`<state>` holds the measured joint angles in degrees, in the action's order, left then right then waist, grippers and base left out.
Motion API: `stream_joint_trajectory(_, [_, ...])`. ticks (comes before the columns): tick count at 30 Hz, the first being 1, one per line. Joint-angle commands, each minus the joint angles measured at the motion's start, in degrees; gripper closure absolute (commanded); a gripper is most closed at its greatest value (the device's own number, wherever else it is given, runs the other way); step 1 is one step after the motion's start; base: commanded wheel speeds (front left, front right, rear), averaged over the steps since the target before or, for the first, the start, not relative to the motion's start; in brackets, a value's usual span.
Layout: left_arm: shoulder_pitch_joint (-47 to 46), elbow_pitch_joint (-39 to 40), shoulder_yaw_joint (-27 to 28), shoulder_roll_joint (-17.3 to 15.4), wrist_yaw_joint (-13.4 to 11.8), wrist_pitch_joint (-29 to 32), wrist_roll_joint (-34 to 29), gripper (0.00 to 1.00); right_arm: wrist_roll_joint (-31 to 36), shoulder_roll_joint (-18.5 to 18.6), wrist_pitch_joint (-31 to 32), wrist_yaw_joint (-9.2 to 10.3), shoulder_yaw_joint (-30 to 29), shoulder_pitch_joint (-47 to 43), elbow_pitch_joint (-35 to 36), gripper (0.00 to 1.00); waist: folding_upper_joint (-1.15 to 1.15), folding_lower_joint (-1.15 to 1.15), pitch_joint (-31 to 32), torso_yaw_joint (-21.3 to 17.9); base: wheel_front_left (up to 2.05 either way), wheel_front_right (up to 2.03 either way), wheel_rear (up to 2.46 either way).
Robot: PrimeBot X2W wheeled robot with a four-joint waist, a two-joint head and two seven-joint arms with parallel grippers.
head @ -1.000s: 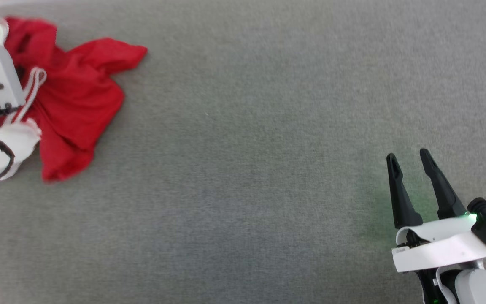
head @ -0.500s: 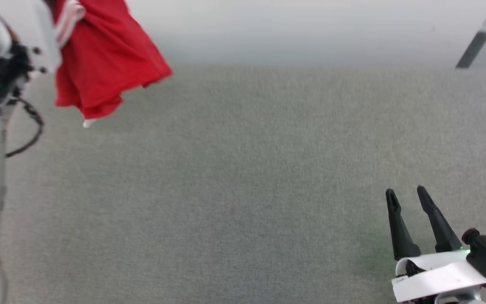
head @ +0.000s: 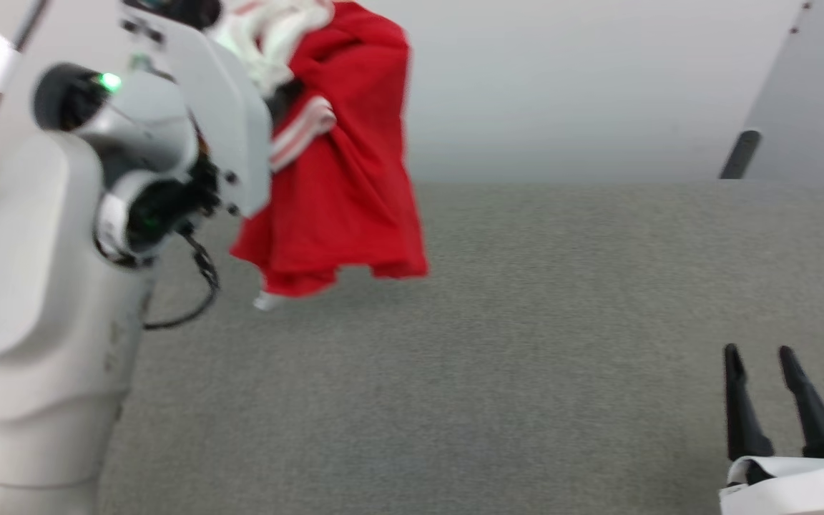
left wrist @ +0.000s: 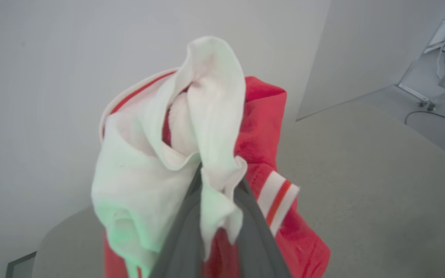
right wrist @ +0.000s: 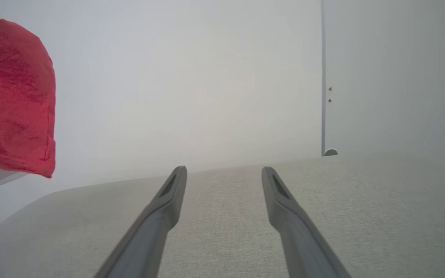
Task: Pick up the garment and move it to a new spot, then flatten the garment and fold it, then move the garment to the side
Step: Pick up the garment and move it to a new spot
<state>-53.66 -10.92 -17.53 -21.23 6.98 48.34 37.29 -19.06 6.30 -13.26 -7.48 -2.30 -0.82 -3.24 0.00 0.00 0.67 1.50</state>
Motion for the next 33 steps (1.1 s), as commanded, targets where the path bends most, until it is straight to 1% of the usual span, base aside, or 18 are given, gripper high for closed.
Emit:
stream_joint_trajectory(1, [0.8,0.8,-0.2,0.2,-0.3,0.4,0.3,1.0,0.5,-0.1,0.0,-0.02,-0.6,-0.5,0.1,0.0,0.0,0.0,0.0,-3.2,0.0,0.0,0.0])
stream_joint_trajectory(6, [4.7,6.5,-2.7,1.7,-1.2,3.4,1.5,1.0,1.4,-0.6,0.1,-0.02,-3.5,-1.3,0.5,0.0,0.0,0.0,-1.0,-7.9,0.0,0.0,0.0])
stream_joint_trajectory(10, [7.8,9.9,-4.6,1.8,-1.9,5.1,1.4,1.0,1.0,-0.8,-0.1,-0.02,-4.5,-0.9,0.0,0.0,0.0,0.0,-3.0,-11.7,0.0,0.0,0.0])
stream_joint_trajectory(15, [12.0,11.0,-6.4,1.6,-2.6,5.8,1.1,1.0,0.5,-1.6,-0.7,-0.02,-4.6,0.3,-1.0,0.0,0.0,0.0,-5.9,-15.8,0.0,0.0,0.0])
stream_joint_trajectory(18, [14.8,9.7,-7.6,1.4,-2.6,5.6,1.0,1.0,0.2,-2.1,-1.0,-0.02,-4.2,0.9,-1.8,0.0,0.0,0.0,-7.4,-18.0,0.0,0.0,0.0])
stream_joint_trajectory(23, [18.5,5.4,-9.7,0.9,-1.9,4.6,0.4,1.0,-0.3,-2.7,-1.5,-0.02,-3.0,2.2,-3.3,0.0,0.0,0.0,-9.3,-20.5,0.0,0.0,0.0])
stream_joint_trajectory(26, [19.7,1.8,-10.8,0.6,-1.4,4.0,0.0,1.0,-0.5,-2.9,-1.8,-0.02,-2.5,3.1,-4.0,0.0,0.0,0.0,-10.0,-21.3,0.0,0.0,0.0])
stream_joint_trajectory(32, [19.4,-5.0,-12.2,1.2,-0.8,2.5,0.4,1.0,-1.0,-3.2,-2.0,-0.02,-1.5,4.4,-5.3,0.0,0.0,0.0,-10.8,-21.5,0.0,0.0,0.0])
stream_joint_trajectory(33, [18.8,-5.7,-12.4,1.0,-0.6,2.1,0.0,0.89,-1.0,-3.3,-2.0,-0.02,-1.3,4.5,-5.3,0.0,0.0,0.0,-10.8,-21.4,0.0,0.0,0.0])
